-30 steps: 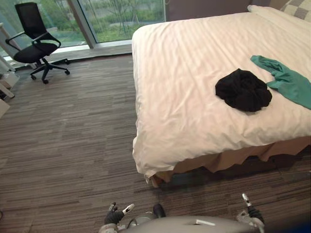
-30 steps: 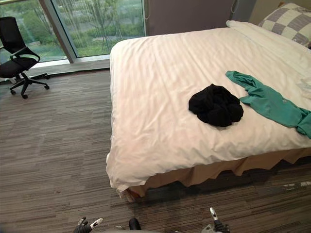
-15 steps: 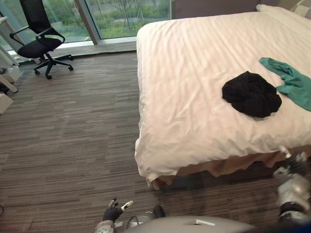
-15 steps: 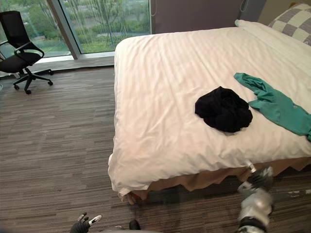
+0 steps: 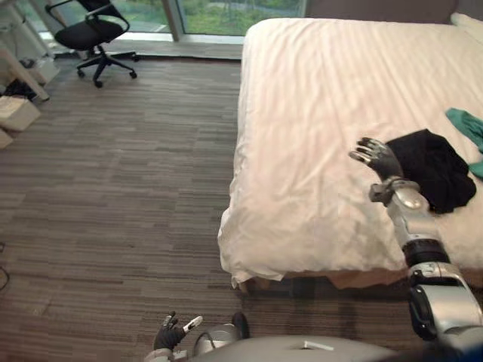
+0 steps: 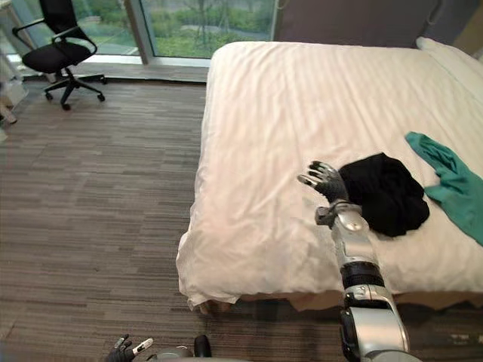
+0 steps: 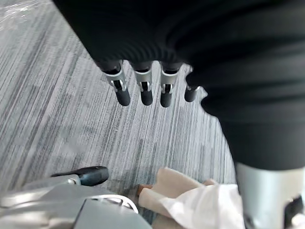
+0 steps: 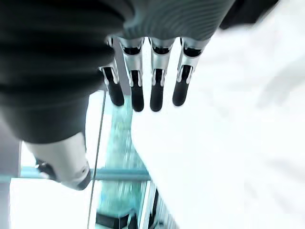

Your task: Tidy the bed and pick cloth on bed and put in laundry

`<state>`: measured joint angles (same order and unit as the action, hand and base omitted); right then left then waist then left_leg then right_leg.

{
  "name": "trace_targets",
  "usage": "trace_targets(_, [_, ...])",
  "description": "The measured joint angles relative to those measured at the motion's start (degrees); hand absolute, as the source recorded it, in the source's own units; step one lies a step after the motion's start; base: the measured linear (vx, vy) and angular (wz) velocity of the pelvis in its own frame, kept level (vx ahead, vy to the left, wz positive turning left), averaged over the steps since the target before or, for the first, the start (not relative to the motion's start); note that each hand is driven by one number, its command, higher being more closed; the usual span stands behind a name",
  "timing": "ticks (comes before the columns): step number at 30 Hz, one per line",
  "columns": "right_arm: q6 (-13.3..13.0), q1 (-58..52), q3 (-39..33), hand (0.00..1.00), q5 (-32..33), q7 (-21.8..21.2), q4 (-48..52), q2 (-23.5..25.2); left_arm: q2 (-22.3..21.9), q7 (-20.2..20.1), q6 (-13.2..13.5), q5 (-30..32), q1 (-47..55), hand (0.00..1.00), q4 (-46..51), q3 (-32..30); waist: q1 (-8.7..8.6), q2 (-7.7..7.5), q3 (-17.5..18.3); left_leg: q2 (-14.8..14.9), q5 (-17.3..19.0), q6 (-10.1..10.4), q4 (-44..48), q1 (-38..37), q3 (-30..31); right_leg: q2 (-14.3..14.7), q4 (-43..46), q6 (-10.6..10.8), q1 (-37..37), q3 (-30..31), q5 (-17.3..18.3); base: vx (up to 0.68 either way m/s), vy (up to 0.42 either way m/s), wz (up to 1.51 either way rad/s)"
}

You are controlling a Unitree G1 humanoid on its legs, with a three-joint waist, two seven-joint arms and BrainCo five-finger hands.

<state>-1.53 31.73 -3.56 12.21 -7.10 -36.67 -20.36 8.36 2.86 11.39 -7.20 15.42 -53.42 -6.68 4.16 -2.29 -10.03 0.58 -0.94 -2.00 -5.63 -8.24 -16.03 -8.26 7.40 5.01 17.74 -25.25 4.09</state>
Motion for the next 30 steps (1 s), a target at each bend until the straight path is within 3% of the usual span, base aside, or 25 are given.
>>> trace_targets(1, [0.22,0.32,0.73,1.00,0.04,-0.06,0.27,0.38,-0.03,0.01,0.27,0.01,0.23,0.00,0.40,0.00,0.22,0.08,0.01,0.57,-0.04,0.05,0.02,0.00,0.59,0.28,1.61,-0.18,-0.58,0.04,-0.19,0.19,-0.134,0.40])
trace_targets(2, [0.63,0.76,2.17,1.00,0.30,-0.39,1.29,1.17,-0.23,0.04,0.61,0.04,0.32,0.00,0.50,-0.01,0.44,0.90,-0.36,2.38,-0.17,0.25,0.04,-0.13,1.60,0.85,4.92,-0.95,-2.39,0.61,2.91,0.15,-0.106,0.30])
trace_targets(3, [0.81,1.31,3.11,1.00,0.91,-0.84,1.90,2.59,-0.78,0.04,0.62,0.09,0.30,0.00,0.25,-0.04,0.99,1.52,-0.75,3.87,-0.43,0.64,0.04,-0.49,1.95,2.16,2.60,-0.59,-3.18,0.69,6.32,0.13,-0.097,0.19])
trace_targets(4, [0.94,1.55,3.66,1.00,1.17,-1.12,1.95,3.31,-0.76,0.04,0.63,0.17,0.32,0.00,0.24,-0.04,1.53,1.74,-0.90,4.40,-0.50,0.75,0.09,-0.74,2.03,2.55,0.51,-0.79,-3.63,0.54,6.43,0.04,-0.138,0.14])
trace_targets(5, [1.21,1.97,5.23,1.00,2.00,-1.42,2.08,5.43,-0.46,0.02,1.01,1.16,0.27,0.00,0.37,0.03,2.38,0.42,-1.10,3.93,-0.10,1.44,1.89,-0.38,2.41,1.99,-5.70,-2.13,-4.90,0.37,1.62,0.02,-0.163,0.10])
trace_targets(6, [1.20,2.30,5.72,1.00,2.38,-1.54,2.18,6.09,-0.18,0.04,1.45,1.25,0.27,0.00,0.42,0.03,2.75,-0.40,-1.40,3.31,0.63,2.48,2.50,-0.44,2.47,1.09,-5.73,-1.74,-5.94,0.68,-3.01,0.02,-0.208,0.30])
trace_targets(7, [1.24,2.20,7.15,1.00,3.04,-1.59,2.03,6.75,-0.42,0.09,1.63,1.72,0.06,0.00,0.07,0.01,2.97,-0.58,-1.75,3.31,1.57,3.85,2.87,-0.78,3.53,0.32,-4.60,0.62,-5.62,0.38,-0.90,0.01,-0.096,0.18])
trace_targets(10, [1.38,2.71,10.35,1.00,4.28,-1.62,2.16,8.30,-0.80,0.14,2.02,2.27,0.20,0.00,0.22,0.00,4.76,-0.41,-1.88,4.66,0.67,5.17,3.11,1.10,3.97,2.04,-4.64,-0.16,-7.23,0.12,-0.43,-0.02,-0.141,-0.03])
trace_targets(13, [1.71,5.39,12.57,1.00,5.84,-1.41,1.89,10.24,0.04,0.19,2.06,2.40,-0.58,0.00,0.30,-0.06,5.40,-1.64,-3.48,5.96,0.29,5.89,4.78,4.56,4.27,3.12,-4.80,-0.62,-9.26,-0.86,-0.12,-0.09,-0.129,0.09])
trace_targets(18, [0.89,11.46,16.55,1.00,11.08,-1.76,1.83,11.98,1.43,0.66,2.00,2.41,-4.17,0.00,0.52,0.01,6.98,-3.20,-6.07,6.53,0.46,6.06,8.02,8.59,5.71,3.32,-4.31,-1.04,-11.15,-2.32,0.12,-0.08,-0.027,0.16])
trace_targets(24, [-0.13,17.90,20.86,1.00,13.52,-2.39,0.64,17.49,1.94,1.34,1.59,2.10,-8.81,0.00,3.19,0.03,9.03,-2.97,-11.16,6.88,0.82,5.31,12.34,14.19,7.32,2.77,-2.66,-1.33,-14.48,-3.85,-0.02,-0.06,0.032,0.13])
trace_targets(30, [-0.08,21.89,22.45,1.00,13.44,-1.57,-1.80,19.09,1.70,1.67,1.79,1.54,-10.87,0.00,5.40,2.58,10.65,-1.86,-15.11,6.84,0.86,5.04,15.24,19.61,8.77,2.17,-0.60,-1.80,-18.55,-5.41,0.07,-0.02,0.040,0.13])
